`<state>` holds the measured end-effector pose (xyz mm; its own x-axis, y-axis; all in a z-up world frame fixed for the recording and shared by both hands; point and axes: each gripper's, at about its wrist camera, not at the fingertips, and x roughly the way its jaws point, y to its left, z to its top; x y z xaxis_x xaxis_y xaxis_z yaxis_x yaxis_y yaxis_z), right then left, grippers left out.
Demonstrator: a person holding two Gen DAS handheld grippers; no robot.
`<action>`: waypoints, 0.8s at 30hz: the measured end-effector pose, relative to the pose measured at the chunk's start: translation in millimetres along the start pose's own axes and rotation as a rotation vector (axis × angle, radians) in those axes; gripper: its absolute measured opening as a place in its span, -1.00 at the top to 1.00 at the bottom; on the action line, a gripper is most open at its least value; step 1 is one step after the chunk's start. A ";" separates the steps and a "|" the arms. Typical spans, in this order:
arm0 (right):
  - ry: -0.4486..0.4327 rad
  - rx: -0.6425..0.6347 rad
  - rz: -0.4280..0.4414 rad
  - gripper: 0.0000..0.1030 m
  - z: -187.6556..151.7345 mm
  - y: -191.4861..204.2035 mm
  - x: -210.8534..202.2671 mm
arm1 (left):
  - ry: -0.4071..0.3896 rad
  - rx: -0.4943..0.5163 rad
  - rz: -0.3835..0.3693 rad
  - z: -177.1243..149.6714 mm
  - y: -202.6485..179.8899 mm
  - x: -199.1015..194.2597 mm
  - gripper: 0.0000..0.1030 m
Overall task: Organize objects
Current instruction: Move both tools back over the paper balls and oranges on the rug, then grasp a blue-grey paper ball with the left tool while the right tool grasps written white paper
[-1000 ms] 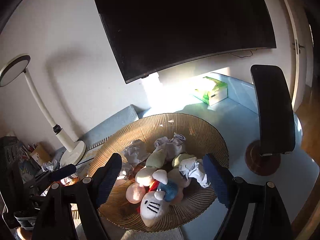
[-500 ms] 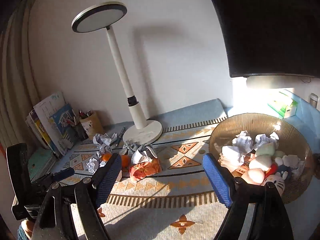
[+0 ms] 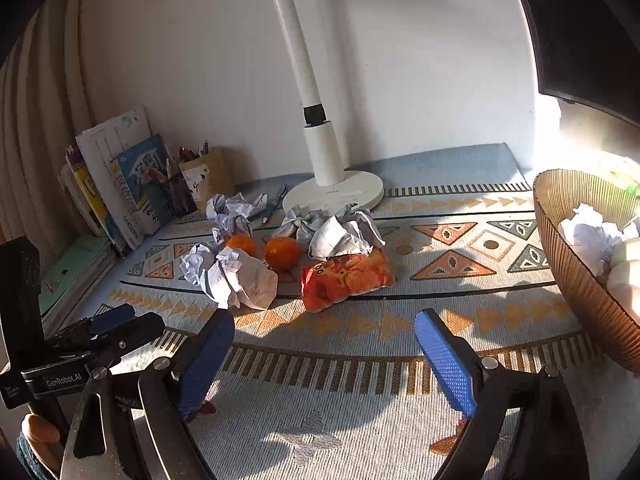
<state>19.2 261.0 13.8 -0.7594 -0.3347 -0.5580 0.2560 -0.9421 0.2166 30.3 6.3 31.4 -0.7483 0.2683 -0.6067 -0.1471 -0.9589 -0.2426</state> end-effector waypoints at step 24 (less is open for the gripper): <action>0.254 -0.180 0.087 -0.77 41.9 73.6 60.2 | 0.231 0.149 0.044 75.0 40.5 60.8 -0.90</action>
<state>-32.7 172.4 29.8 -0.5619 -0.3874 -0.7309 0.4322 -0.8908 0.1400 -69.7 -23.1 41.4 -0.5909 0.2234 -0.7752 -0.2238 -0.9686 -0.1085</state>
